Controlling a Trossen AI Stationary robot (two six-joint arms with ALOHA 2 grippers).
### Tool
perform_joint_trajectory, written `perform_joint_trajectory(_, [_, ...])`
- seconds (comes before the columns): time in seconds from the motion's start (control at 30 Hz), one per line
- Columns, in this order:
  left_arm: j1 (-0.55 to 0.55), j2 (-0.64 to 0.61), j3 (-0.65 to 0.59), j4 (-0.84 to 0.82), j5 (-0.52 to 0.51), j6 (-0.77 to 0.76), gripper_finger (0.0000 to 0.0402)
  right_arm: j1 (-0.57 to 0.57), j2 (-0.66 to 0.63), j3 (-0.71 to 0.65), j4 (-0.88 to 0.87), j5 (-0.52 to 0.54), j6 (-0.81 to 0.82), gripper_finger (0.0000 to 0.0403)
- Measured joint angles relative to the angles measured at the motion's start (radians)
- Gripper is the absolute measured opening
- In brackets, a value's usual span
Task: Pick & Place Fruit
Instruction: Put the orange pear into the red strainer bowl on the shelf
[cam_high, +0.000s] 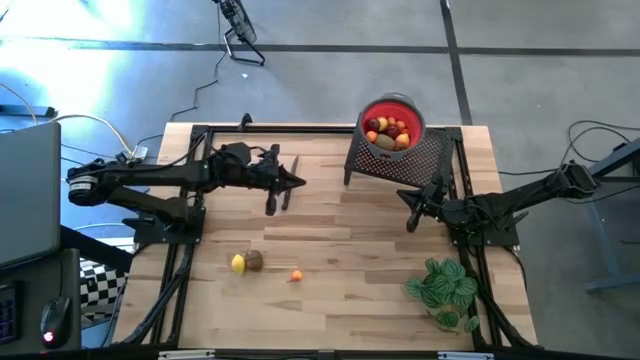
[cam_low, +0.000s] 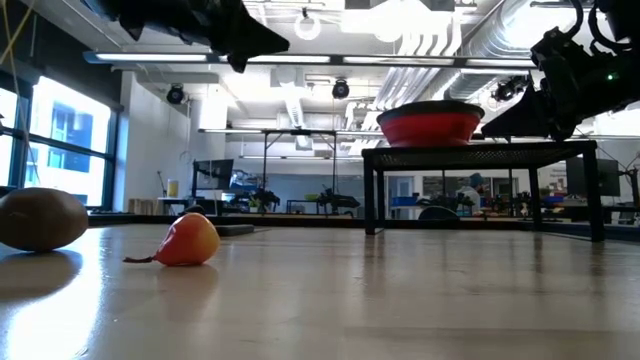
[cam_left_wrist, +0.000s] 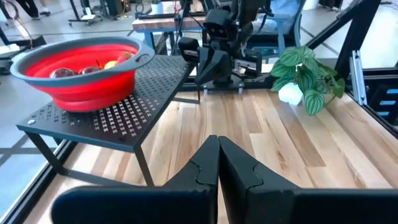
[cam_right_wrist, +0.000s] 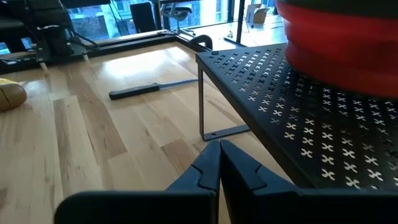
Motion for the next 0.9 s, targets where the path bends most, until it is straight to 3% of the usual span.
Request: perform_joint_trajectory(0.9, [0.000,-0.001,0.000,-0.009,0.013,-0.007,0.0000,0.000,0.000,0.000,-0.005,-0.003,-0.006,0.0003])
